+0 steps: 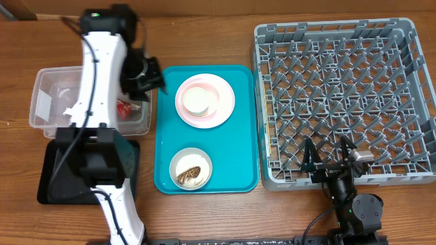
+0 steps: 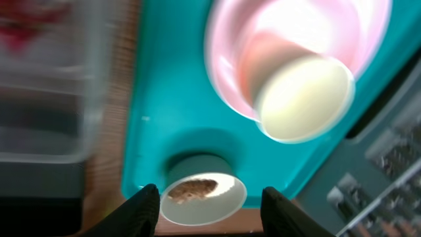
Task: Sort waste into correct bins and load items into the dishwasher
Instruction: 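Move the left gripper back over the white bowl of rice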
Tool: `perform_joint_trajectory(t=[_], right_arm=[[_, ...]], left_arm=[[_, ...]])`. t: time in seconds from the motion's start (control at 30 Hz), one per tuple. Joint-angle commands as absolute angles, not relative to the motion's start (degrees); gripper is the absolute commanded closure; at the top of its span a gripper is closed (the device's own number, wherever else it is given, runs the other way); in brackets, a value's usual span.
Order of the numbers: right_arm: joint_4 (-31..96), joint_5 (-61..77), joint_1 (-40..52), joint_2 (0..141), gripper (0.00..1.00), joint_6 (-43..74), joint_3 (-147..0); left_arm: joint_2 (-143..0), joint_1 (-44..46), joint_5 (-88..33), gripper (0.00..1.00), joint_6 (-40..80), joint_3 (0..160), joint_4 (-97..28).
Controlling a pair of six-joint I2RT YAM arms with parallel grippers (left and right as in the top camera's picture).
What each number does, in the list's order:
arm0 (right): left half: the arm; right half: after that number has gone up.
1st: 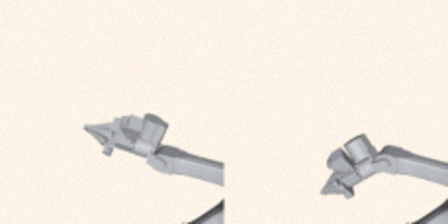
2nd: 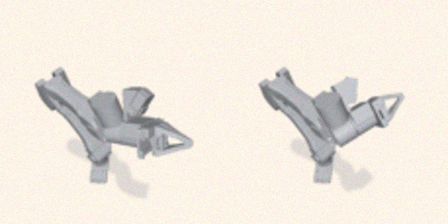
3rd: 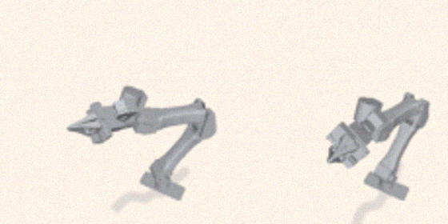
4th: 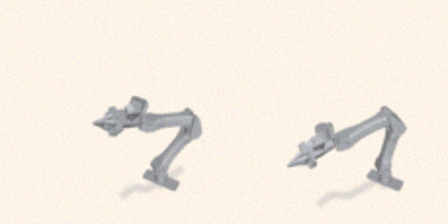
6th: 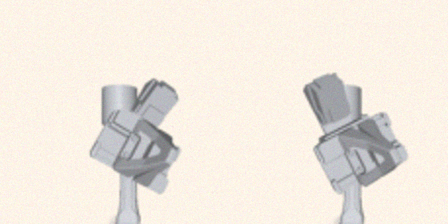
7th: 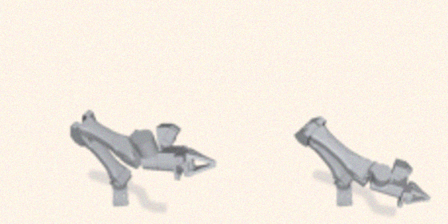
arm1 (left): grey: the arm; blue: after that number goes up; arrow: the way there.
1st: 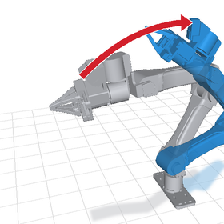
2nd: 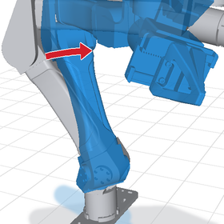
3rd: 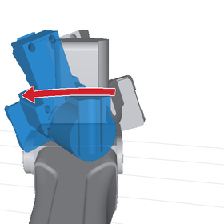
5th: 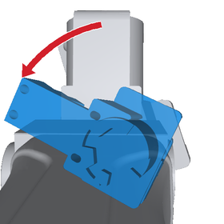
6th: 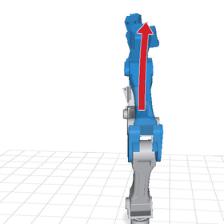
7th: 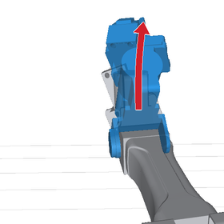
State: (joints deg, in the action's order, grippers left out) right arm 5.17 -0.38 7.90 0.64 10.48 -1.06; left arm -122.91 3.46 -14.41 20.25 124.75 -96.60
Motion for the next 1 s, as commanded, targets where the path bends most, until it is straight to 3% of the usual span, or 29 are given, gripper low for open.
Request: perform_joint_trajectory(t=[0.0, 0.17, 0.37, 0.43, 0.67, 0.73, 0.77, 0.97], right_arm=[[4.84, -0.36, 7.68, 0.23, 0.00, 10.52, -0.49], [4.82, -0.38, 7.68, 0.23, 0.00, 10.52, -0.49], [4.82, -0.38, 7.68, 0.23, 0.00, 10.52, -0.49], [4.82, -0.36, 7.68, 0.23, 0.00, 10.52, -0.49], [4.82, -0.38, 7.68, 0.23, 0.00, 10.52, -0.49], [4.82, -0.38, 7.68, 0.23, 0.00, 10.52, -0.49], [4.84, -0.38, 7.68, 0.23, 0.00, 10.52, -0.49], [4.84, -0.38, 7.68, 0.23, 0.00, 10.52, -0.49]], left_arm=[[-121.78, 9.17, -16.58, 0.48, 16.21, 124.55, -96.84], [-121.78, 15.73, -16.49, 0.51, 16.03, 124.49, -96.84], [-119.81, 18.87, -18.87, 0.76, 16.84, 124.49, -96.86], [-117.84, 18.70, -19.49, 0.76, 17.37, 124.49, -96.86], [-105.30, 19.11, -12.75, 0.60, 21.15, 123.72, -96.84], [-102.67, 19.14, -11.20, 0.45, 19.66, 121.56, -96.84], [-101.47, 19.16, -9.52, 0.43, 19.51, 119.72, -96.84], [-98.21, 19.11, -7.33, 0.46, 19.75, 105.43, -96.84]])
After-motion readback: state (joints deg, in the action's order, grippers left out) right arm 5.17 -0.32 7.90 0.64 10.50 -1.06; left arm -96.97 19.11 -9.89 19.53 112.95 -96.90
